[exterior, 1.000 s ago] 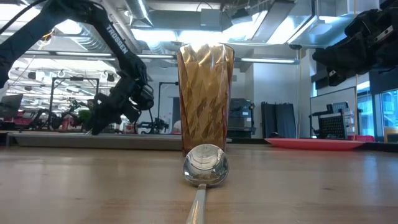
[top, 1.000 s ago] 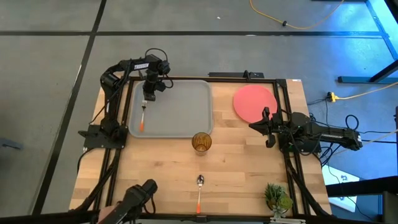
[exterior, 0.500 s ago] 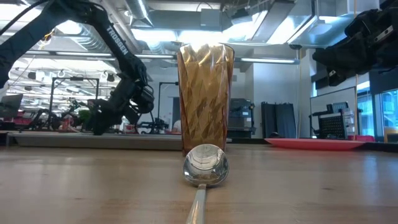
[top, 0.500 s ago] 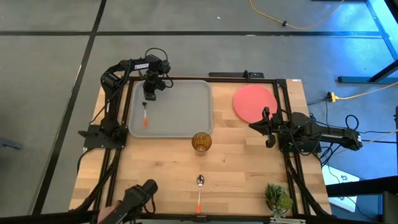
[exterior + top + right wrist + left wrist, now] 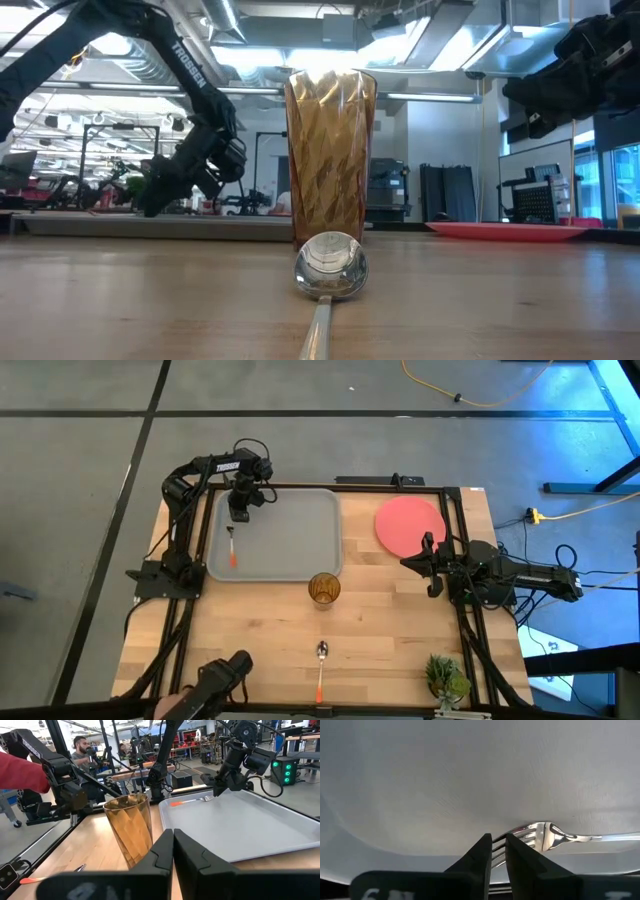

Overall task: Pick and place plate/cup/fork/spoon on tray
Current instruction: Put the orange fork on the gray serving tray

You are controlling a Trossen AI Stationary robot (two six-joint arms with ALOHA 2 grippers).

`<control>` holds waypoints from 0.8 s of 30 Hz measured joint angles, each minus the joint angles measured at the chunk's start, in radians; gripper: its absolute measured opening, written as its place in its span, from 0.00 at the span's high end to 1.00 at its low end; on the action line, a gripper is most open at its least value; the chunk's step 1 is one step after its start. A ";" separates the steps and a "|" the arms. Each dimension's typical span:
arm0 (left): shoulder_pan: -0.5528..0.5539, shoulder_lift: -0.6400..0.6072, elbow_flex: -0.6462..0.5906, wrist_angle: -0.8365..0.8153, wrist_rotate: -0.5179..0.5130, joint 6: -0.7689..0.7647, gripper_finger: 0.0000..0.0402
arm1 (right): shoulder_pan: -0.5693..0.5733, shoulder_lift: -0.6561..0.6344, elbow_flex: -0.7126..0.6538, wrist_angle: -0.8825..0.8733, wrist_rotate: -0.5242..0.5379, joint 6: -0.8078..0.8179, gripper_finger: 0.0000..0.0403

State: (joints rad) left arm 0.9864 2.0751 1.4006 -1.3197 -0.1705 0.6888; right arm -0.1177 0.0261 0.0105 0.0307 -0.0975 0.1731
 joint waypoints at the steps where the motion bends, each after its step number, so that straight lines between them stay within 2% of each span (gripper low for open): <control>1: -0.003 -0.007 0.000 0.000 0.001 0.001 0.89 | 0.000 0.000 0.000 0.000 0.000 0.000 0.96; 7: -0.009 -0.047 0.001 -0.004 -0.002 0.046 0.89 | 0.000 0.000 0.000 0.000 0.000 -0.001 0.96; 24: -0.007 -0.047 0.001 -0.015 0.012 0.022 0.89 | 0.000 0.000 0.000 0.000 0.000 -0.001 0.96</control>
State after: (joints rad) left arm 0.9794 2.0285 1.4014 -1.3343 -0.1588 0.7104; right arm -0.1175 0.0259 0.0106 0.0311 -0.0975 0.1719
